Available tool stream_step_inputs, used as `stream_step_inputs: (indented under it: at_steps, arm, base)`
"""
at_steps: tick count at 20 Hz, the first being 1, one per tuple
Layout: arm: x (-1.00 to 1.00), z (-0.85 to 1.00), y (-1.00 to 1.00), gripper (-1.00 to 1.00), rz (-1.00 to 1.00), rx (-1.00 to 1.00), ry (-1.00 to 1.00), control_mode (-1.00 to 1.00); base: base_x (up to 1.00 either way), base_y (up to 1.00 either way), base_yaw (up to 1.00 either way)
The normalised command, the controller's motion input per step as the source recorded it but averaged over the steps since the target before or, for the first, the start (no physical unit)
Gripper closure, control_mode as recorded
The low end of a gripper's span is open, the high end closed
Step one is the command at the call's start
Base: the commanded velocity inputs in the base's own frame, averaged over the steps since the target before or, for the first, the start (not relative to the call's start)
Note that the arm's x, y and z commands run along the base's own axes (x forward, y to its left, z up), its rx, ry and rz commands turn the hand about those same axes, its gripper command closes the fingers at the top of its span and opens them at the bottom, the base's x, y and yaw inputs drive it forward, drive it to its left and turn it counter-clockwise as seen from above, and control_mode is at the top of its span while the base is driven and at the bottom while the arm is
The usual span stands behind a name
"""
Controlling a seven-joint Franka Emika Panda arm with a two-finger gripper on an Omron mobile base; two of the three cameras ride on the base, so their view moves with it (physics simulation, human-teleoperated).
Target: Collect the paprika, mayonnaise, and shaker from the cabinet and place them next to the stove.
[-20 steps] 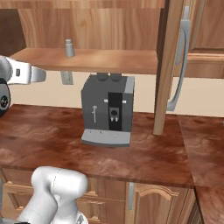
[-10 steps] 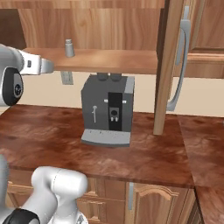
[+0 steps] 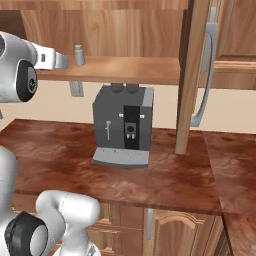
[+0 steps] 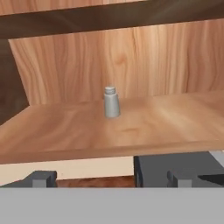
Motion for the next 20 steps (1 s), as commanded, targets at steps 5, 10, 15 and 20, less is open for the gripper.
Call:
stream_step_inputs:
  at_steps: [5,10,15,20]
  arm:
    - [0.62,0.03,0.00,-1.00,0.00,0.00,0.00,-1.00]
    - [0.60,0.01,0.00,-1.00,0.00,-0.03,0.00,-1.00]
    - [0.56,0.00,0.00,-1.00,0.00,-0.04,0.00,-1.00]
    - [0.46,0.01,0.07,-1.00,0.00,-0.04,0.00,-1.00]
  base:
    - [0.00,0.00,0.00]
    - [0.00,0.00,0.00]
    - [0.00,0.00,0.00]
    - [0.00,0.00,0.00]
